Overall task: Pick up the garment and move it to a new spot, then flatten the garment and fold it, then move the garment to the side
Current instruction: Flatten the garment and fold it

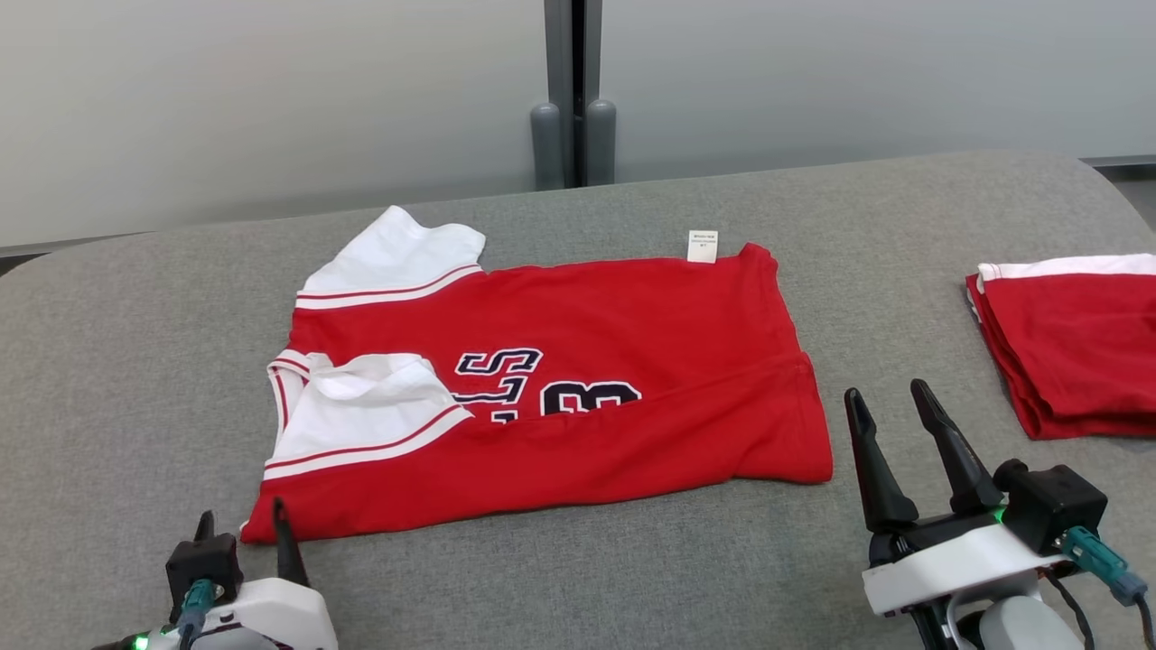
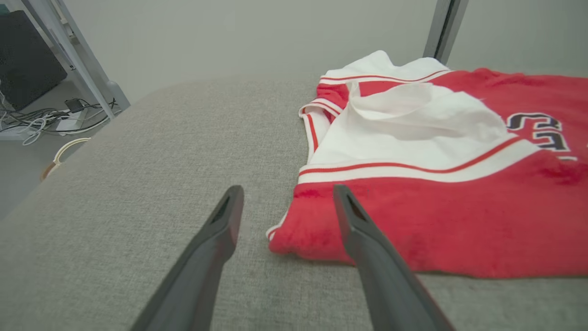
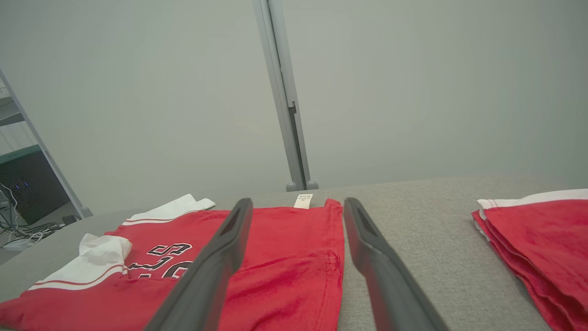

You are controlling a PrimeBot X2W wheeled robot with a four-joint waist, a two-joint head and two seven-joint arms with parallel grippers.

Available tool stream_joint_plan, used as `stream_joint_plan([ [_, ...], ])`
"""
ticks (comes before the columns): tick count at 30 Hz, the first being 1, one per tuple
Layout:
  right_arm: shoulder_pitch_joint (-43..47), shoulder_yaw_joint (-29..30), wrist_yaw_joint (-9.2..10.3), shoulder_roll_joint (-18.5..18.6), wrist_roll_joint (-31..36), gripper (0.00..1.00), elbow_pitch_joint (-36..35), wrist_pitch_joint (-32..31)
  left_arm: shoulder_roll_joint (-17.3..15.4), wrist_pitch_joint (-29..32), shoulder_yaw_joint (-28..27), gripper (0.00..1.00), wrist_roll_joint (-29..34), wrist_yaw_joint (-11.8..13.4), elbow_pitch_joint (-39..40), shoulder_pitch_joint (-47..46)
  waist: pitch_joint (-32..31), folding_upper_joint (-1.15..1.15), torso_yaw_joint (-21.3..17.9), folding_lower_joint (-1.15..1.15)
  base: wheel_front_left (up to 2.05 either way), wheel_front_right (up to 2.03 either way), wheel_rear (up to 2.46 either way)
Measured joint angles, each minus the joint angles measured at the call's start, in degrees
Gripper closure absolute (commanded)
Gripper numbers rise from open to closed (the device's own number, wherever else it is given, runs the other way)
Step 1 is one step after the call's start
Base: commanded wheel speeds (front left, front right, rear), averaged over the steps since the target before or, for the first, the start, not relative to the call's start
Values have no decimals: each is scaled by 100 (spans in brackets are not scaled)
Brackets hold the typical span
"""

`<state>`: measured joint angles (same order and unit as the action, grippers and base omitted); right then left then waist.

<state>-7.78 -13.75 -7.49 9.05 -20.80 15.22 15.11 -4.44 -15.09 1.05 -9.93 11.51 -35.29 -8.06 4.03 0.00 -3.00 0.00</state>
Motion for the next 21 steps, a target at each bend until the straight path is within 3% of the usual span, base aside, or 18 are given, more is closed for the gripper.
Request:
stream_joint_plan([
  [6, -46, -48, 0, 15, -46, 0, 23, -1, -73, 1, -10, 0, 78, 115, -1117, -443, 64, 0, -87, 0, 0, 0, 0],
  [15, -78, 80, 0, 16, -27, 0, 16, 0, -188, -5, 135, 0, 101, -35, -2130, -1085, 200, 0, -143, 0, 0, 0, 0],
  [16, -84, 101, 0, 14, -24, 0, 20, 0, -197, 11, 155, 28, 100, -97, -2226, -1146, 213, 0, -136, 0, 0, 0, 0],
  [17, -88, 124, 0, 11, -18, 0, 30, -1, -203, 30, 185, 78, 100, -167, -2310, -1212, 222, 0, -125, 0, 0, 0, 0],
  [18, -95, 154, 0, -2, -16, 0, 46, 0, -205, 36, 203, 100, 91, -246, -2369, -1265, 229, 0, -112, 0, 0, 0, 0],
  [21, -113, 231, 0, -42, -7, 0, 231, 0, -111, 15, 219, 100, 25, -367, -2399, -1341, 240, 0, -49, 0, 0, 0, 0],
])
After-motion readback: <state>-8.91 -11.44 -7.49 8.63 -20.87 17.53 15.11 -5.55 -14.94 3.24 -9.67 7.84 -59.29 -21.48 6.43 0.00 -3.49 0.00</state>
